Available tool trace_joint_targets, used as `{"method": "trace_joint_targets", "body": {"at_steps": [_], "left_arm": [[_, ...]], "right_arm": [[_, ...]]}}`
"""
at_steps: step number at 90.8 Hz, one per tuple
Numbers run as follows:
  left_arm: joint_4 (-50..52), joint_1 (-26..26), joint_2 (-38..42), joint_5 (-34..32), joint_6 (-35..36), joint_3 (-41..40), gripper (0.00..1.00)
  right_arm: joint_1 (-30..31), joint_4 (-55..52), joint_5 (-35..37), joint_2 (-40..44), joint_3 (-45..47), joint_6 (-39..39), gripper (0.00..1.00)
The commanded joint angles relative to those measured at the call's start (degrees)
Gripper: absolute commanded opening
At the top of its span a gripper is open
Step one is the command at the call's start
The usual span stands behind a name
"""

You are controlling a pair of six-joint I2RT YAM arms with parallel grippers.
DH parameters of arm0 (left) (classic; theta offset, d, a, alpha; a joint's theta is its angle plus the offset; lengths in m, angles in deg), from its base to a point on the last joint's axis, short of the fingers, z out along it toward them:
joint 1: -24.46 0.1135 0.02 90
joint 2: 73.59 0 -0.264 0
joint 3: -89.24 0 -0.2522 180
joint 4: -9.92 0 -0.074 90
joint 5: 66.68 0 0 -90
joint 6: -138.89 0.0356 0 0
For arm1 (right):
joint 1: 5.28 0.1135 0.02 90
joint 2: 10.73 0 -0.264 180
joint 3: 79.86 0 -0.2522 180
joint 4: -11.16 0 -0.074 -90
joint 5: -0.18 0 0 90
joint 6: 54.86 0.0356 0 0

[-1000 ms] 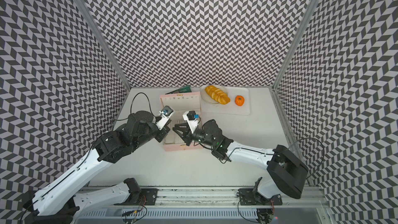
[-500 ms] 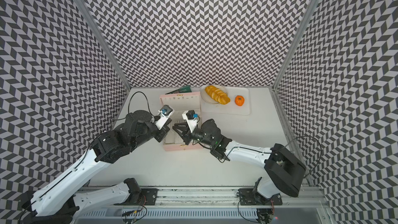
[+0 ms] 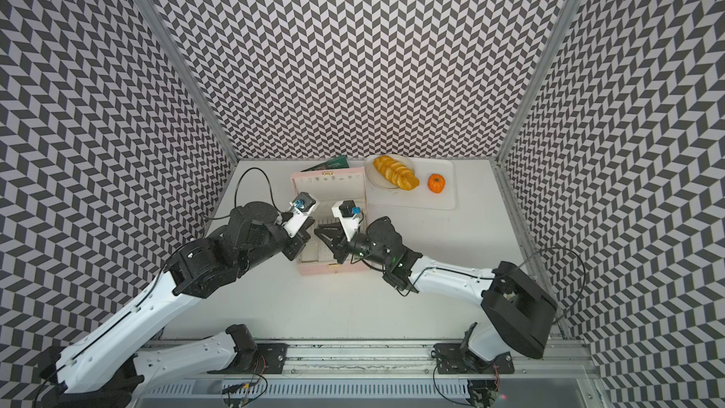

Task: Put jewelry chain into jewelry box
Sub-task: Hang the necklace on the jewelry box clasp.

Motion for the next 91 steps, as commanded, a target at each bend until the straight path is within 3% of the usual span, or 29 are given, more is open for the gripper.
{"method": "trace_joint_targets", "body": {"at_steps": [1,19,31,72,91], "left_arm": [[0.57,-0.48,0.44,0.72,-0.97,1.26,0.0],[0.53,-0.57,0.6,0.63,-0.93,0.82,0.0],[0.45,-0.57,0.79,0.09,-1.0,0.2,0.0],[-5.01,-0.29,1.07,-2.71,-2.73,-6.4,0.0],[-11.01,1.3,-0.05,0.67,-3.65,-9.91,0.0]], "right_arm": [[0.62,4.18,-0.28,-0.27,-1.75,0.05,0.14],[0.8,4.57,-0.59,-0.45,-1.93,0.05,0.14],[0.81,4.4,-0.49,-0.25,-1.55,0.0,0.0],[0.81,-4.34,3.55,1.38,-2.78,0.67,0.0],[0.44,-11.91,5.14,0.71,-5.51,-0.26,0.0]]}}
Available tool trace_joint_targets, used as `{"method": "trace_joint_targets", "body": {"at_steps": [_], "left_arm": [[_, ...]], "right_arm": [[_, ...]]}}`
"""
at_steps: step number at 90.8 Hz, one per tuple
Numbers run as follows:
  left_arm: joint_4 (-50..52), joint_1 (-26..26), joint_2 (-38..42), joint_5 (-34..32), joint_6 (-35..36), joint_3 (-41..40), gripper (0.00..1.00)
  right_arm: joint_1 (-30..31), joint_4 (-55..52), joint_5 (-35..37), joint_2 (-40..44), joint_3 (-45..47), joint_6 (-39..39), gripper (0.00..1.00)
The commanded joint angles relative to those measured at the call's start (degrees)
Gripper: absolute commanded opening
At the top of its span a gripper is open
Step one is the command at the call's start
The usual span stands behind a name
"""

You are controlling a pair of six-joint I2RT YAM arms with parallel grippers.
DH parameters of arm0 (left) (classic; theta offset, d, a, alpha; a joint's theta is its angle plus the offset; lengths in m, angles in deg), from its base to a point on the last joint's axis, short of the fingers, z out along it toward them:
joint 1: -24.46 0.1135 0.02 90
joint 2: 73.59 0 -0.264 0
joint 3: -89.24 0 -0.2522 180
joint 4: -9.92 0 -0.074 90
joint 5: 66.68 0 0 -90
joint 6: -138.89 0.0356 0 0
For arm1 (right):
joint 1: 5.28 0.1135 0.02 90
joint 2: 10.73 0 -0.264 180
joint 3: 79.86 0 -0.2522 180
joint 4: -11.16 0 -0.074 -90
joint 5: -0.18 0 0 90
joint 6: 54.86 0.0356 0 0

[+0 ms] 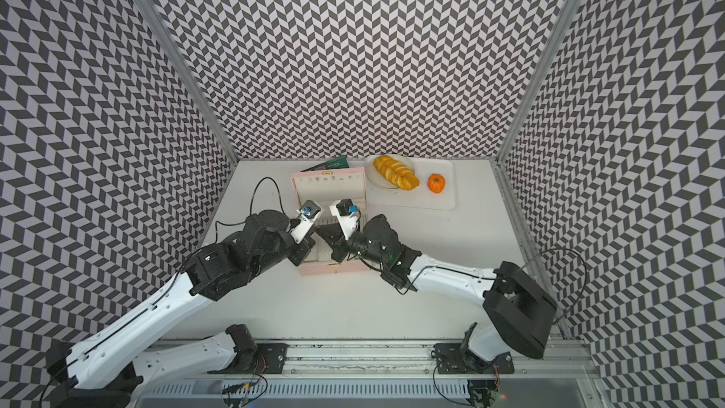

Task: Put jewelry chain into jewelry box
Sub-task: Hang the necklace on the jewelry box clasp.

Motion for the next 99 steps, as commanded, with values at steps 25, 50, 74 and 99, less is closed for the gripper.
{"method": "trace_joint_targets", "body": {"at_steps": [25,50,74,99], "left_arm": [[-13.78,7.91,-4.87,7.69,-1.55,-2.66,0.0],[-20.01,12.02,-12.57,8.09,-0.89,-0.28,0.0],[-25.55,14.48,-20.0,10.16,-0.95,3.15,0.0],[-28.13,17.03,-26.53,13.25,-1.19,7.18,0.0]], "right_arm": [[-3.64,-12.14,-0.24,-3.97,-9.52,1.07,0.0],[-9.99,-14.16,-4.53,-9.05,-14.26,4.33,0.0],[-14.97,-13.92,-7.45,-12.85,-16.72,4.24,0.0],[-17.74,-14.44,-7.92,-16.58,-20.76,3.72,0.0]]}}
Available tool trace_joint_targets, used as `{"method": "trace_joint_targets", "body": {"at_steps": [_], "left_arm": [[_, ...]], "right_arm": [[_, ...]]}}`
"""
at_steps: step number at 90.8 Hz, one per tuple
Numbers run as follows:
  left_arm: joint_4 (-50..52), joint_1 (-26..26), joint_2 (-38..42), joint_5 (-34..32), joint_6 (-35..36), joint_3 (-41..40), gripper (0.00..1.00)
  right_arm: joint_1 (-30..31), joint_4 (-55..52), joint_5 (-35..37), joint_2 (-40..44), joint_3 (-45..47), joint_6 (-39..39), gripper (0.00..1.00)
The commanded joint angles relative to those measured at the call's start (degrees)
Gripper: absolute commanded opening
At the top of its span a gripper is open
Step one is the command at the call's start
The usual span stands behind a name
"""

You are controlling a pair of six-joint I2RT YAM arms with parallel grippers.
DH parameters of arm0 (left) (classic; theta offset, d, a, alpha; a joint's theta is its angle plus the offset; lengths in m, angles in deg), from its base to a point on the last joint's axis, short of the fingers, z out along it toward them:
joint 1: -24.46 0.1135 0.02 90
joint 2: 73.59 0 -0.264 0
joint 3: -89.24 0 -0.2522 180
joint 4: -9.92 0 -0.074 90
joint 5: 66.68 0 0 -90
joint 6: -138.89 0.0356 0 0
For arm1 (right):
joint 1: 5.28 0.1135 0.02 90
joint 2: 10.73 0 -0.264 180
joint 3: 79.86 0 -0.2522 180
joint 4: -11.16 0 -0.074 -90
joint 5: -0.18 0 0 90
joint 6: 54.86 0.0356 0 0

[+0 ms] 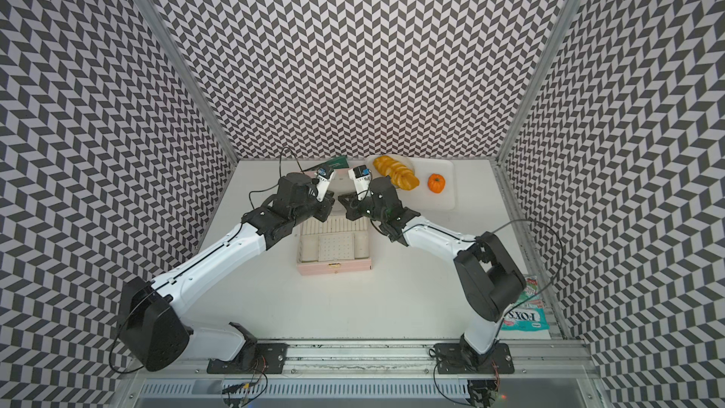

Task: Put jewelry chain into jewelry box
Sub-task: Hang the necklace on the jewelry box clasp.

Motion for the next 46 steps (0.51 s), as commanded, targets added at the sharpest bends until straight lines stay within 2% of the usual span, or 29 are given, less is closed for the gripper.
{"method": "trace_joint_targets", "body": {"at_steps": [1,46], "left_arm": [[-3.28,0.9,-1.84,2.22,-0.23,2.64,0.0],[-5.25,2.03,-6.58,4.17,-1.19,6.18,0.0]], "right_arm": [[-0.96,1.48,-0.87,-1.8,-3.04,-0.16,0.0],[-3.98,1.25,-0.44,-5.12,-7.48,1.34,0.0]]}}
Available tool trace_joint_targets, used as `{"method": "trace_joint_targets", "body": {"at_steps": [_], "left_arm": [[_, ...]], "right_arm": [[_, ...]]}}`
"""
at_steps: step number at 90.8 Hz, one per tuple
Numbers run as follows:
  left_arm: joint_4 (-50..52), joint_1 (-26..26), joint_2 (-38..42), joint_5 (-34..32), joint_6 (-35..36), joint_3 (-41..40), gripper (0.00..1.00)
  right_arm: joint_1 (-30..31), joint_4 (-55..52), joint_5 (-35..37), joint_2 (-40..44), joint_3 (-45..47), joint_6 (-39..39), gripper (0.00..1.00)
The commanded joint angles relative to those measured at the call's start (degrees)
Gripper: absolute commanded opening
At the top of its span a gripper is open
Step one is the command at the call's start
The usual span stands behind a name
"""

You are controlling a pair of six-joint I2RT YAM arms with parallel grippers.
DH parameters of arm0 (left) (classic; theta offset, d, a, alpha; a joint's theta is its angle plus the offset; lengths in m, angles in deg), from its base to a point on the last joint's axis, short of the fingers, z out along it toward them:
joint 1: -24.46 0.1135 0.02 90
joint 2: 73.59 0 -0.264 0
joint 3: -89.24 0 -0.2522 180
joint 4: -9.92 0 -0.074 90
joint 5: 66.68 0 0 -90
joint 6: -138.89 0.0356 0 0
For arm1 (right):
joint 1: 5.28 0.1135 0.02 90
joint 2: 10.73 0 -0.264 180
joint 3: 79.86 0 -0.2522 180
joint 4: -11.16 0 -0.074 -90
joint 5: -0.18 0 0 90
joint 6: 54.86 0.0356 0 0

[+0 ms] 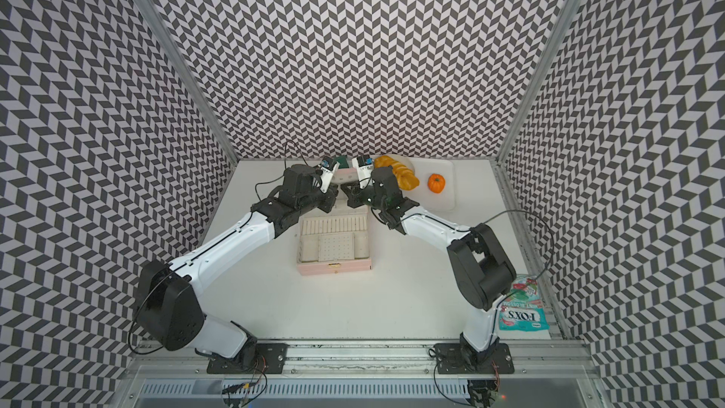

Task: Put jewelry chain into jewelry box
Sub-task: Hang the necklace on the jewelry box clasp.

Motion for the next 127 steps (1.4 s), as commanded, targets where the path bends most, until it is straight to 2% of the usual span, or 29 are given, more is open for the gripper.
{"method": "trace_joint_targets", "body": {"at_steps": [1,127], "left_arm": [[-2.6,0.49,-0.81,0.94,-0.78,2.29,0.0],[-3.27,3.24,-5.71,1.36,-3.8,5.79,0.0]], "right_arm": [[-0.49,1.59,0.16,-0.67,-1.49,0.4,0.0],[-2.51,-0.79,1.06,-5.24,-5.97,3.94,0.0]]}}
